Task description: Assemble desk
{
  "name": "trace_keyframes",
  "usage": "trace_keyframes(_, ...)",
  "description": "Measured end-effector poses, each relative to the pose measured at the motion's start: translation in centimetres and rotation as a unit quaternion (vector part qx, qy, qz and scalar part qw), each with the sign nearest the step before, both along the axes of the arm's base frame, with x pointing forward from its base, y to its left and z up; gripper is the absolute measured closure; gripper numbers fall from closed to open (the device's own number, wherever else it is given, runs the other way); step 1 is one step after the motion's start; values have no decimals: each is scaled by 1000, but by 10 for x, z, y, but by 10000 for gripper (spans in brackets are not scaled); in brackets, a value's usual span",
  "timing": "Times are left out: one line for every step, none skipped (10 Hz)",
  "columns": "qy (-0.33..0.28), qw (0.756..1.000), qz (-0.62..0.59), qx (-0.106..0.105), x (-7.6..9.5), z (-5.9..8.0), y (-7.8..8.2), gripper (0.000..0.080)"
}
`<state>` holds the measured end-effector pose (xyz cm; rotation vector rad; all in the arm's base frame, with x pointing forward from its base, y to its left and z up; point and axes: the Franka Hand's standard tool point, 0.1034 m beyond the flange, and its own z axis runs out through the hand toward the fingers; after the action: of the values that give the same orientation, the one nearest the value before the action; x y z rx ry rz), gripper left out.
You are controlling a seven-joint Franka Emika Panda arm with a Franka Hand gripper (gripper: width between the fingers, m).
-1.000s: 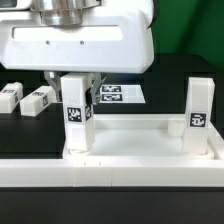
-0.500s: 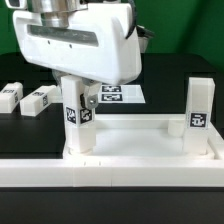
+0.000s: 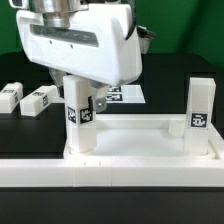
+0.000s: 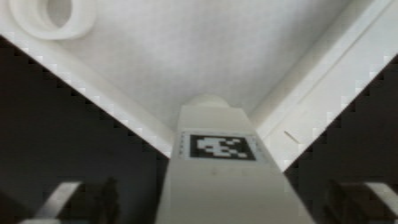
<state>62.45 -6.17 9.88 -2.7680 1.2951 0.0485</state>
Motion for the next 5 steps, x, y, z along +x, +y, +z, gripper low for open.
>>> trace_keyframes(-5,998,58,-3,0,0,1,211)
trace_keyframes(-8,995,96,-3,0,0,1,161)
trace_keyframes(-11,990,138,-3,0,0,0,153)
trace_keyframes(-14,985,173,-4,0,-1,0,153)
trace_keyframes(-16,980,200,-4,0,-1,0,153)
